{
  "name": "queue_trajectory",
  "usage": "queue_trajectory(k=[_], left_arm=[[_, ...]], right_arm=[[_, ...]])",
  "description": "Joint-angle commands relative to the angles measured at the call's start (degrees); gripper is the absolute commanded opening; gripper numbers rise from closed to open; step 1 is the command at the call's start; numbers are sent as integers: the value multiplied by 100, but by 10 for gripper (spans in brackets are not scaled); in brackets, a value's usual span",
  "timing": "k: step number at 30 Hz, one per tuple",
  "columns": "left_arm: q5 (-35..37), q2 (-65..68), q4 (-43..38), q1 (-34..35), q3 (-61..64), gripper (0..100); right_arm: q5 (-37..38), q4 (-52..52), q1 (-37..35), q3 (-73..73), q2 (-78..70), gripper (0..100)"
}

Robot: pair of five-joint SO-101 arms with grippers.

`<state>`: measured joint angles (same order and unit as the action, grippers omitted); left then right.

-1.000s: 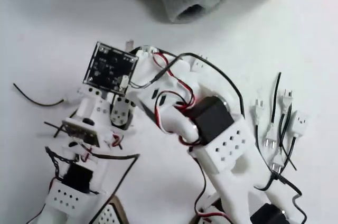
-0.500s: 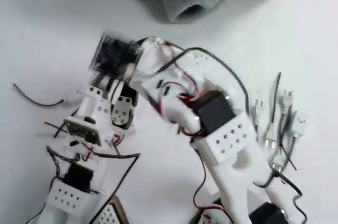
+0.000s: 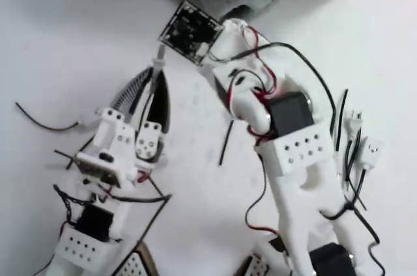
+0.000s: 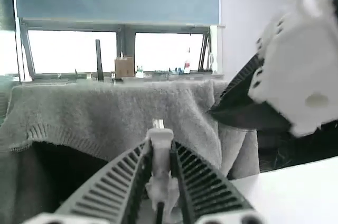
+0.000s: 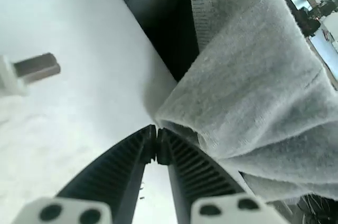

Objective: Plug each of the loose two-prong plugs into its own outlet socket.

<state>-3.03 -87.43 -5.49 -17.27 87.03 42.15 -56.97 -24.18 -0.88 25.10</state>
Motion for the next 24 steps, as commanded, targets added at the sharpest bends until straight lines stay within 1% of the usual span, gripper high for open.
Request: queue_trajectory(k=[1, 3, 4, 9, 12, 14, 15, 18, 20, 24], left_arm=[[44, -48, -88, 22, -105, 24], [53, -31, -44, 22, -123, 24], [53, -22, 114, 31, -158, 24], [53, 13, 1433, 31, -897, 24], [53, 462, 1723, 66, -1292, 24], [62, 1059, 1749, 268, -1556, 24], [105, 1429, 1741, 382, -1714, 24], [554, 2615, 1820, 822, -2312, 24], [721, 3415, 2154, 1042, -2857, 24], [782, 4875, 3358, 1138, -4185, 24]], right_arm=[[-9, 4, 75, 141, 514, 18], [-158, 22, 84, 149, 611, 18], [-299, 40, 145, 158, 646, 18], [-870, 4, 760, 738, 295, 18], [-1380, 4, 1182, 1169, -251, 18], [-1802, -4, 1385, 1477, -725, 26], [-2075, -22, 1473, 1653, -980, 46], [-2963, -347, 1631, 2382, -1807, 161], [-3349, -743, 1666, 3051, -2369, 213], [-3771, -1473, 1648, 4404, -3635, 214]])
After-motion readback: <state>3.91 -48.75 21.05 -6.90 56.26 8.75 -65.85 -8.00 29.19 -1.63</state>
